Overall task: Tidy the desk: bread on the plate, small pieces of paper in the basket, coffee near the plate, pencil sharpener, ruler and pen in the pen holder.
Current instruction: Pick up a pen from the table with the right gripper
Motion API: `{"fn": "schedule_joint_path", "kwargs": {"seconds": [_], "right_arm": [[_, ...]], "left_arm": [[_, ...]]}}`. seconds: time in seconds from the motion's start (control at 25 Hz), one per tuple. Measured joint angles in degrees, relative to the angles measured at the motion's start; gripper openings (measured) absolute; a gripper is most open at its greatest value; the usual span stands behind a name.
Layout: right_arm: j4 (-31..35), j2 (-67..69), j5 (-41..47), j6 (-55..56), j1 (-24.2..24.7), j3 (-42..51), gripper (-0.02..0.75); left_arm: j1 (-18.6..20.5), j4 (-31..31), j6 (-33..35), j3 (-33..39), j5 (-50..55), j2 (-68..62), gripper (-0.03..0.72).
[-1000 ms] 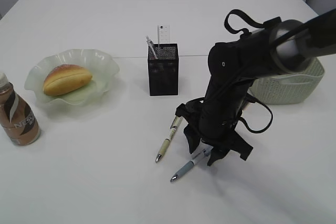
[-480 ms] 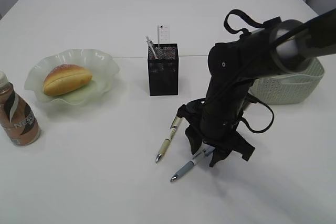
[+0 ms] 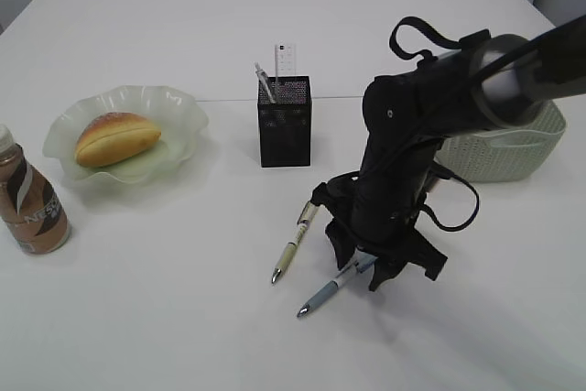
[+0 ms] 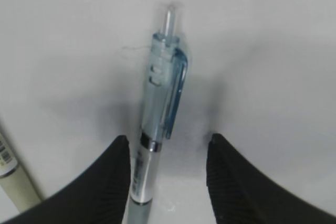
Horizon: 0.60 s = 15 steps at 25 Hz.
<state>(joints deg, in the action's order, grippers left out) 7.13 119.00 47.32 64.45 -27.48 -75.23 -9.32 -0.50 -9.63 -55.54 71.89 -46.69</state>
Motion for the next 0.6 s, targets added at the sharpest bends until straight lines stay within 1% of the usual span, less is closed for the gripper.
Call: {"fn": "schedule_joint_path", "kwargs": {"seconds": [0.6], "right_arm": [[-3.16, 0.0, 1.41, 3.19, 0.0, -0.09, 0.382]], "left_arm": [[0.0, -0.22, 0.0, 0.0, 0.0, 0.0, 0.486]]}}
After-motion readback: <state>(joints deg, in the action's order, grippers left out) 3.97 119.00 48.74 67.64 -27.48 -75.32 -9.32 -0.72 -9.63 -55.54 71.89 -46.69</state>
